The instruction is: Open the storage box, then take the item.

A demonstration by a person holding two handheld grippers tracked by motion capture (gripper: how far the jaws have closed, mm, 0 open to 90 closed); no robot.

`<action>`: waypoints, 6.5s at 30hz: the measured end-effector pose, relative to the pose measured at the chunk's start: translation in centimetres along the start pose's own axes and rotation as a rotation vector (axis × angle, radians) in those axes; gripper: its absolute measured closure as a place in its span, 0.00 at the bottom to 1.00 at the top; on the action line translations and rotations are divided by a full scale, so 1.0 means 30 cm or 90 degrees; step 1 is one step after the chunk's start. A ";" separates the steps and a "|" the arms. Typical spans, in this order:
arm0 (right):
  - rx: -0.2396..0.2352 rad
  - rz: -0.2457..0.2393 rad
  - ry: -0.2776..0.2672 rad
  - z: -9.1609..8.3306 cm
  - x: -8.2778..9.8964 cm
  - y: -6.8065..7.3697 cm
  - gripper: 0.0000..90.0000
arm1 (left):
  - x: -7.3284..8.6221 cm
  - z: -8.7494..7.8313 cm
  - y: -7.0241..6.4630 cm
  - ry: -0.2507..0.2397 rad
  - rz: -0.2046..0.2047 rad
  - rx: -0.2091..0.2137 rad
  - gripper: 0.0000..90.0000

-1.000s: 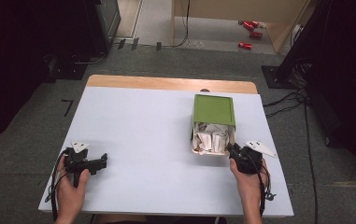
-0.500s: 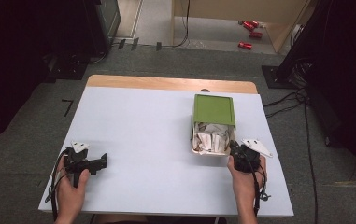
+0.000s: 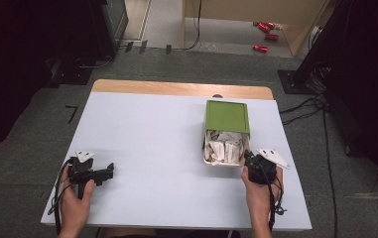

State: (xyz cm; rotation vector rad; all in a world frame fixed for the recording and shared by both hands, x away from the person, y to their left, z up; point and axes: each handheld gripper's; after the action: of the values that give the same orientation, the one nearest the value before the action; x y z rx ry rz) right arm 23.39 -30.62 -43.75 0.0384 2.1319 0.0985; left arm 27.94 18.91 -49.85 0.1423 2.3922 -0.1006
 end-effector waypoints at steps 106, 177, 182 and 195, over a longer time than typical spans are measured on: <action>-0.124 -0.011 -0.044 -0.148 0.027 0.159 0.65 | 0.000 0.000 0.000 0.000 0.000 0.000 0.00; -0.144 0.010 -0.091 -0.221 0.012 0.110 1.00 | 0.000 0.000 0.000 0.000 0.000 0.000 0.00; -0.140 0.015 -0.100 -0.237 -0.001 0.093 1.00 | 0.000 0.000 0.000 0.000 0.000 0.001 0.00; -0.107 0.021 -0.125 -0.276 -0.022 0.039 1.00 | 0.000 0.000 0.000 0.001 0.000 0.000 0.00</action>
State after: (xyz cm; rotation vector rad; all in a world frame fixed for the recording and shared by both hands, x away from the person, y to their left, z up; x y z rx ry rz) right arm 16.74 -29.95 -38.70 -0.0150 1.9209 0.2824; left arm 27.95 18.92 -49.85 0.1427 2.3931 -0.1013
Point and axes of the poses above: each handheld gripper's, and its own axes: z roughly forward along the jaws, x roughly out of its underside, y roughly to its left, and after that the axes turned 4 degrees about -z, right-handed
